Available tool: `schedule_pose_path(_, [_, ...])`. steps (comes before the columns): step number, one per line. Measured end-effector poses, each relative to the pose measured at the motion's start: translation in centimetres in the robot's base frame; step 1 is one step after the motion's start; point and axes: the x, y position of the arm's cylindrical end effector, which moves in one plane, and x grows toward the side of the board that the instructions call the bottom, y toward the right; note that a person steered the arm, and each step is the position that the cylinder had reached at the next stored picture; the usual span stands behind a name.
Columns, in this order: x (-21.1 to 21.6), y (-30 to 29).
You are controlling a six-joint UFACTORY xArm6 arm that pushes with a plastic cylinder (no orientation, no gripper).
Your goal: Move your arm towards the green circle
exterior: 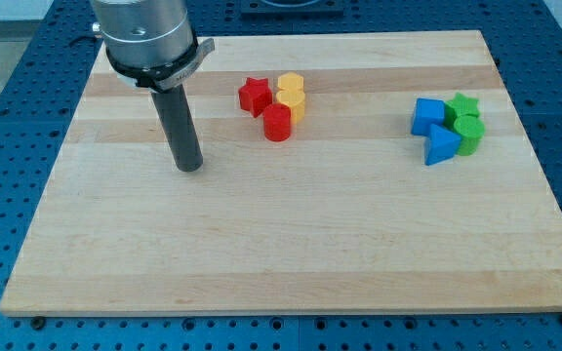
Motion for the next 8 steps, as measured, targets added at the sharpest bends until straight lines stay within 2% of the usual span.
schedule_pose_path(1, [0.1, 0.0])
schedule_pose_path(2, [2.9, 4.8])
schedule_pose_path(3, [3.7, 11.9])
schedule_pose_path(4, [3.7, 12.4])
schedule_pose_path(6, [4.0, 25.6])
schedule_pose_path(7, [4.0, 27.3])
schedule_pose_path(8, [4.1, 33.0])
